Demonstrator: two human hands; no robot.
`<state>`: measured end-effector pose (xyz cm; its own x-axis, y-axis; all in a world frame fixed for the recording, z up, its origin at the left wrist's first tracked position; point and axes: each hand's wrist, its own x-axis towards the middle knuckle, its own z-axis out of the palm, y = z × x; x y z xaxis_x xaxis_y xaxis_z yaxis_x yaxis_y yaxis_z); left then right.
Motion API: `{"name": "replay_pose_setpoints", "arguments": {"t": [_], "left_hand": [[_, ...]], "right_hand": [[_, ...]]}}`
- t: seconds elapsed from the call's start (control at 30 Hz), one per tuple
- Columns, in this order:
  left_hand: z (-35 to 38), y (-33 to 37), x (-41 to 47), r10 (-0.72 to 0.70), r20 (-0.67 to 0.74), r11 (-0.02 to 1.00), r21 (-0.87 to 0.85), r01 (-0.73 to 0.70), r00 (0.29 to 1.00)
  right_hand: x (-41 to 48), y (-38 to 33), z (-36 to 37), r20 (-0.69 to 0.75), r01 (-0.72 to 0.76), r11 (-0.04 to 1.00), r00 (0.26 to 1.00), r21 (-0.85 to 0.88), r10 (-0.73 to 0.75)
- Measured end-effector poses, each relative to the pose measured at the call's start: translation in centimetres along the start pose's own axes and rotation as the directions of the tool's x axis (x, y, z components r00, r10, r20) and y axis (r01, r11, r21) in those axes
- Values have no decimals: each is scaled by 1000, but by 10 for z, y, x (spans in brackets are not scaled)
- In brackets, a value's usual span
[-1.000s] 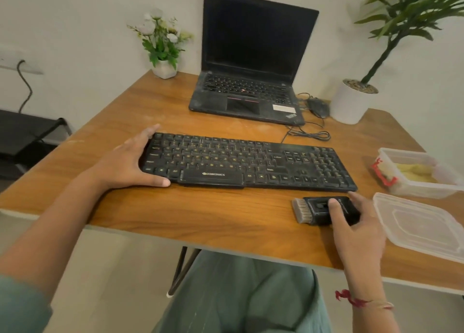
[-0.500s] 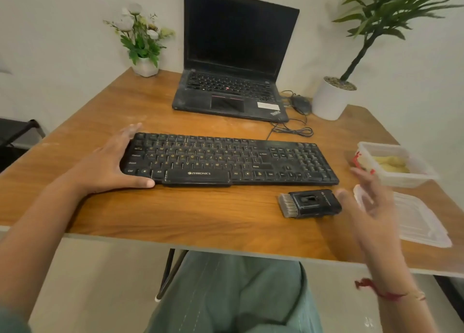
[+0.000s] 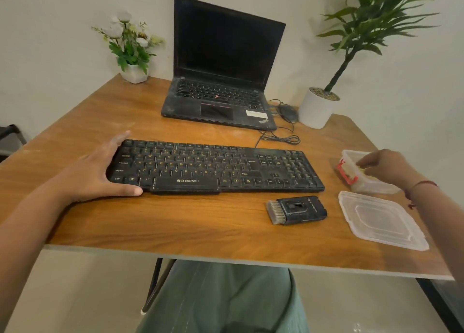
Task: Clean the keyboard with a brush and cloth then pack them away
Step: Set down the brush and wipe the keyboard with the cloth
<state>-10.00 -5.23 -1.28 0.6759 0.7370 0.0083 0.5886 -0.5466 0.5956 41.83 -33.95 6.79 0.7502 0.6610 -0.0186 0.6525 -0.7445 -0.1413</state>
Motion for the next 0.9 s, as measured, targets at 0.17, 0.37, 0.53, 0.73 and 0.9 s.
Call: {"name": "replay_pose_setpoints", "arguments": {"t": [0.17, 0.37, 0.53, 0.73, 0.9], "left_hand": [[0, 0, -1, 15, -14, 1000, -18, -16, 1000], [0, 2, -2, 20, -10, 999, -25, -20, 1000], [-2, 4, -3, 6, 6, 1000, 2, -6, 1000], [-1, 1, -2, -1, -1, 1000, -3, 1, 1000], [0, -2, 0, 9, -3, 1000, 20, -9, 1000]], "right_hand": [[-1, -8, 1, 67, 66, 997, 995, 34, -68], [4, -12, 3, 99, 84, 996, 992, 0, -84], [18, -15, 8, 41, 92, 979, 995, -180, -86], [23, -12, 8, 0, 124, 937, 991, -328, -131], [23, -4, -7, -96, 51, 953, 992, -299, -83]]}}
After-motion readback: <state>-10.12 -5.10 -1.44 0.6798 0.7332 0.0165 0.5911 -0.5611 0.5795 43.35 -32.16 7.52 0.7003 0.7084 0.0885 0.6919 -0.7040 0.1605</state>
